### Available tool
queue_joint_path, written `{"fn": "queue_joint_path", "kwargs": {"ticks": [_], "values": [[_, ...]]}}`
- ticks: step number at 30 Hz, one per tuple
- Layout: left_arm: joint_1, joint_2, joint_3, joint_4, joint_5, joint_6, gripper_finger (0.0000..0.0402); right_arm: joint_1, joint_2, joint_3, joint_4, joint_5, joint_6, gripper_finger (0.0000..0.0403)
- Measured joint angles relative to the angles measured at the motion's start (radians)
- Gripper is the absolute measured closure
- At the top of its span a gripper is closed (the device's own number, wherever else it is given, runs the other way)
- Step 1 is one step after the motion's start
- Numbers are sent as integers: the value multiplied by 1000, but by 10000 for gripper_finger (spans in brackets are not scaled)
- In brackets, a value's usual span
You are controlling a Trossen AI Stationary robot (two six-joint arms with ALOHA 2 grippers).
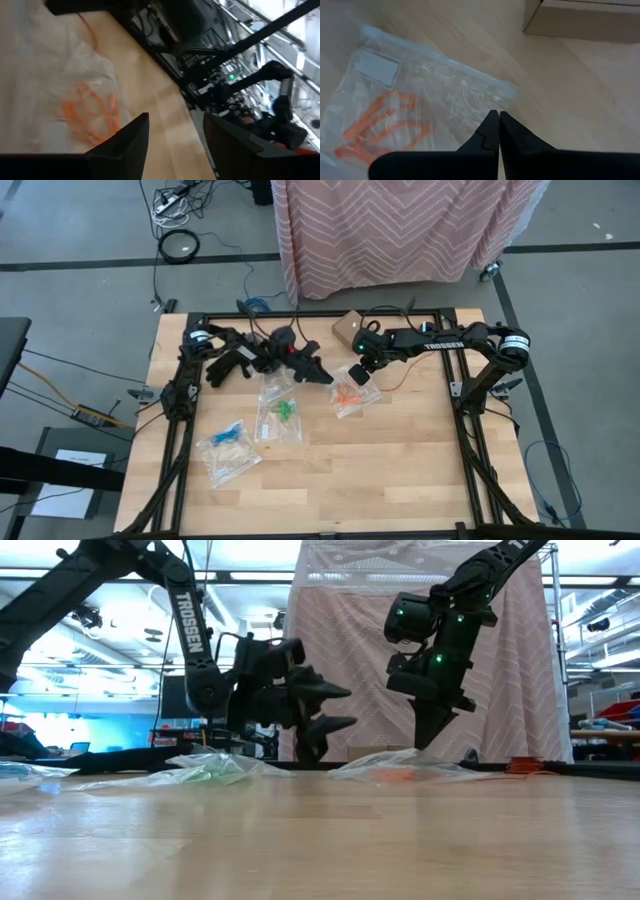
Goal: Sort rubber bands
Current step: Close the transparent zip bag
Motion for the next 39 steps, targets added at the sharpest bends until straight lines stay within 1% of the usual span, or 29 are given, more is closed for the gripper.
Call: {"fn": "queue_joint_path", "kwargs": {"ticks": [3, 7, 10, 12, 13, 15, 16, 18, 19, 20, 21, 24, 25, 28, 34, 37, 39], "values": [[18, -2, 4, -66, -41, 77, 211, 0, 0, 0, 3, 0, -10, 403], [29, -11, 8, -215, -105, 220, 222, 0, 0, 0, 13, 0, -19, 403], [33, -24, 29, -283, -94, 234, 230, 0, 0, 0, 18, -1, -27, 403], [32, -52, 55, -383, -124, 271, 236, 0, 0, 0, 24, -1, -28, 403], [36, -70, 76, -472, -157, 324, 238, 0, 0, 0, 29, -1, -29, 403], [45, -128, 128, -740, -242, 496, 243, 0, 0, 0, 33, -2, -30, 403], [45, -157, 168, -902, -313, 599, 244, 0, 0, 0, 34, -3, -29, 403], [38, -204, 235, -1193, -491, 785, 245, 0, 0, 0, 35, -3, -30, 403], [28, -214, 260, -1278, -562, 834, 245, 0, 0, 0, 37, -3, -33, 403], [23, -220, 273, -1308, -596, 852, 245, 0, 0, 0, 39, -3, -33, 403], [22, -223, 274, -1302, -588, 841, 245, 0, 0, 0, 40, -3, -34, 403], [23, -222, 259, -1178, -469, 711, 245, 0, 0, 0, 46, -3, -35, 403], [23, -217, 256, -1165, -461, 699, 245, 0, 0, 0, 47, -3, -36, 403], [21, -209, 226, -1222, -505, 741, 245, 4, 0, 1, 49, -3, -44, 403], [-8, -210, 181, -1226, -516, 761, 245, 5, 0, 1, 75, -3, -54, 403], [-36, -210, 167, -1205, -596, 790, 245, 5, 0, 1, 90, -3, -54, 403], [-48, -210, 166, -1203, -616, 805, 245, 6, 0, 1, 95, -3, -54, 403]]}}
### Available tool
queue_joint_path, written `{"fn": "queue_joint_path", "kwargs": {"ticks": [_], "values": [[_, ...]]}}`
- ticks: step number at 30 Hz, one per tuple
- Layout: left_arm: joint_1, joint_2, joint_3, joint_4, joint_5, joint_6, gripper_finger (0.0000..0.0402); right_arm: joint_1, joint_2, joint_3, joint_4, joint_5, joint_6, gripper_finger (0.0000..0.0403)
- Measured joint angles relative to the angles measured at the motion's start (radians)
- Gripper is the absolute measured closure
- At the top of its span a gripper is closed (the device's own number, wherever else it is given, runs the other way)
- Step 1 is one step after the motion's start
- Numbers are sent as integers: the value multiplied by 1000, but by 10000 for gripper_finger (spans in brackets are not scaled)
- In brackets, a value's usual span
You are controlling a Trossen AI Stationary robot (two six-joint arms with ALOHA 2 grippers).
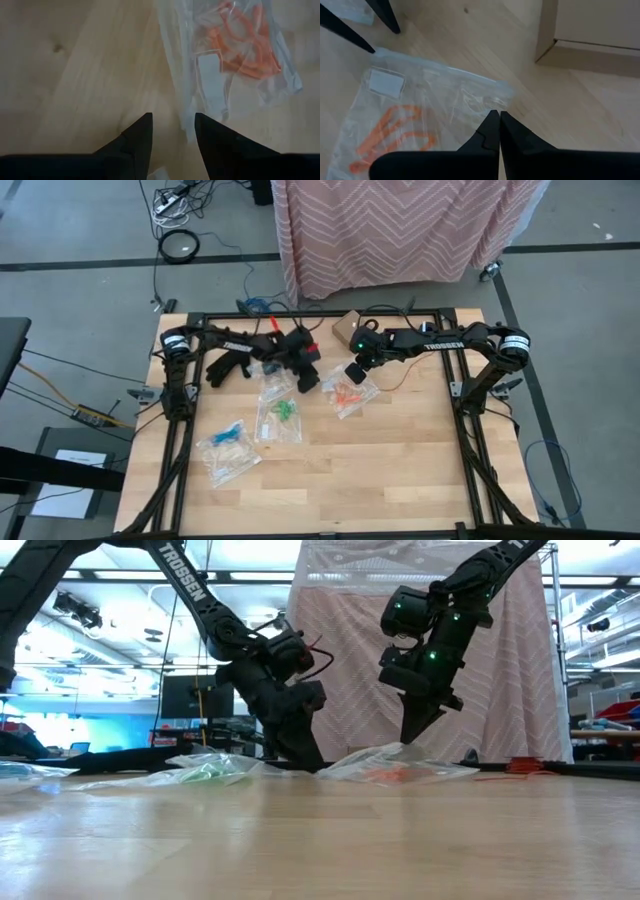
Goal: Sort rubber bands
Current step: Close the transparent zip bag
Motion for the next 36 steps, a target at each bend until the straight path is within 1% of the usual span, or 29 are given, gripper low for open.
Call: {"fn": "queue_joint_path", "kwargs": {"ticks": [5, 8, 10, 12, 16, 22, 23, 27, 31, 33, 36], "values": [[-40, 0, 0, 1, -55, 23, 245, 0, 0, 0, 21, 0, 0, 403], [-48, 10, 0, 23, -61, 21, 244, 0, 0, 0, 34, -9, 0, 403], [-47, 27, 0, 56, -13, -22, 245, 0, 0, 0, 47, -16, 0, 403], [-47, 57, 1, 113, 65, -63, 248, 0, 0, 0, 51, -18, 0, 403], [-51, 96, 5, 146, 132, -93, 283, 1, 0, 0, 49, -19, -8, 403], [-45, 91, 2, 161, 159, -99, 378, 1, 0, 0, 52, -19, -24, 403], [-43, 85, 1, 156, 169, -99, 388, 1, 0, 0, 51, -15, -31, 403], [-27, 44, -5, 78, 218, -117, 389, 1, -4, 0, 43, 43, -130, 403], [0, -27, -3, -6, 214, -66, 390, -7, -55, 0, 42, 45, -244, 403], [13, -60, -2, -57, 199, -32, 391, -15, -95, 0, 54, -7, -284, 403], [30, -107, 26, -177, 177, 62, 391, -34, -167, 0, 104, -173, -342, 398]]}}
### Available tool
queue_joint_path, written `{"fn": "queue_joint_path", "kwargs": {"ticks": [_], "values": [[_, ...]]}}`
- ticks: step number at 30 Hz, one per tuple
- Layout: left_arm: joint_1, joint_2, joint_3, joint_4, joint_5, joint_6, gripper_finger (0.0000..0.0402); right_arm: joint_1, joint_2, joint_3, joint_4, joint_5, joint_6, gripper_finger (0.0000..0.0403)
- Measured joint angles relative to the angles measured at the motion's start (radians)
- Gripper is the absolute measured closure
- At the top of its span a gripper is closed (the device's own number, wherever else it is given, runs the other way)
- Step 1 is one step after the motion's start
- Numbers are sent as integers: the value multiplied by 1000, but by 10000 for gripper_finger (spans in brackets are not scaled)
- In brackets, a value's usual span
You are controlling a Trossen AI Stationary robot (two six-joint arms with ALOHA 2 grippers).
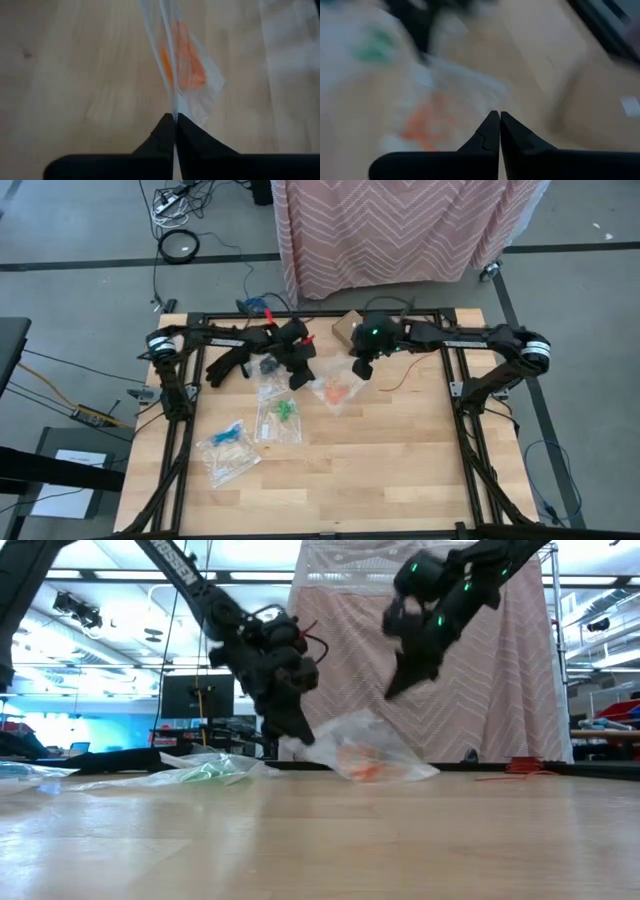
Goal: Sort rubber bands
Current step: Close the transparent zip bag
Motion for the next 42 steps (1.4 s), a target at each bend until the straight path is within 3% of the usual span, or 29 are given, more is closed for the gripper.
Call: {"fn": "queue_joint_path", "kwargs": {"ticks": [5, 10, 15, 22, 42], "values": [[9, -67, 117, -304, -104, 237, 392, -36, -119, -13, 133, -250, -57, 359], [8, -105, 229, -517, -155, 429, 392, -63, -172, -27, 163, -273, -96, 295], [9, -113, 321, -646, -245, 521, 392, -52, -167, -41, 182, -315, -131, 242], [9, -113, 347, -630, -264, 525, 392, -22, -107, -82, 310, -304, -105, 216], [9, -112, 347, -579, -267, 521, 391, -46, 27, -88, 474, -280, -118, 232]]}}
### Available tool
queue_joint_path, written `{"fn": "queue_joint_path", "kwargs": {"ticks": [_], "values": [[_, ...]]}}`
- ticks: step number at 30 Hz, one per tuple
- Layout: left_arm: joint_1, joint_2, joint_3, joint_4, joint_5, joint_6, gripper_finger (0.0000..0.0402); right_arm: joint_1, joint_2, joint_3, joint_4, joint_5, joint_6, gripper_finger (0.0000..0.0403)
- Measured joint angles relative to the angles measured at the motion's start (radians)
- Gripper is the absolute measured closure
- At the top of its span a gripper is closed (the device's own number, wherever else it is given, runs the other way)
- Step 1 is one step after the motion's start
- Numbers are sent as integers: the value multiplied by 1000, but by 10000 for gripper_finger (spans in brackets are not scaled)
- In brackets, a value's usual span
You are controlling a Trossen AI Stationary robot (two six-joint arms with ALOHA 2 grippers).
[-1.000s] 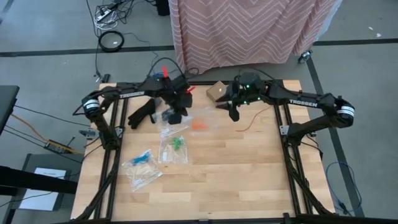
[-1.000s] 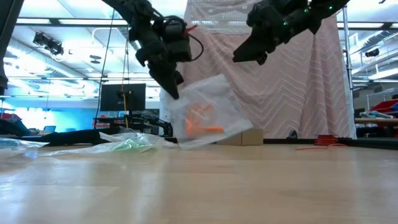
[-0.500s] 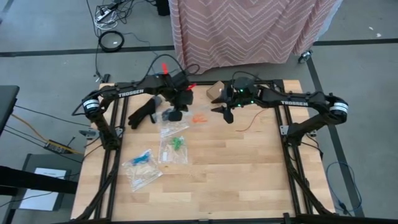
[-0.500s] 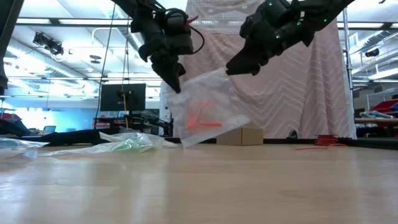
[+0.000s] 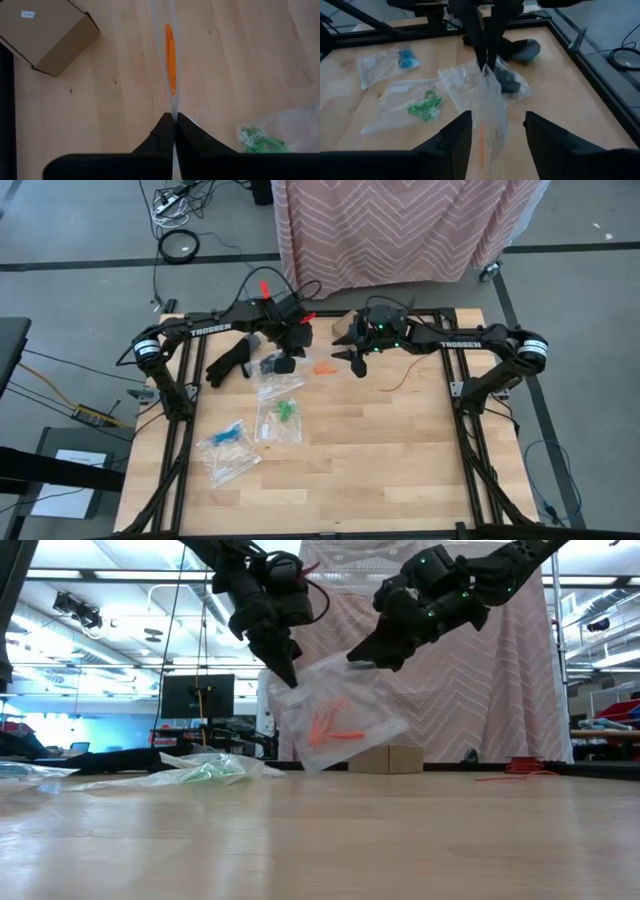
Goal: Sort rubber bands
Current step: Close the transparent zip bag
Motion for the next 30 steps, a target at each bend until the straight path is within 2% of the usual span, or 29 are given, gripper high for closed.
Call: {"fn": "queue_joint_path", "kwargs": {"ticks": [6, 14, 19, 24, 30], "values": [[0, 0, 0, 6, 0, 0, 391, 0, 9, 0, 69, 7, -2, 257], [0, 0, 0, 20, 0, 0, 391, -6, 9, 0, 65, 8, -10, 276], [0, 0, 0, 20, 0, 0, 391, -6, 9, 0, 64, 8, -18, 322], [0, 0, 0, 28, 0, 0, 391, -6, 9, 0, 57, 9, -55, 394], [0, 0, 0, 34, 5, -2, 383, 15, 9, 0, 54, 124, -80, 402]]}}
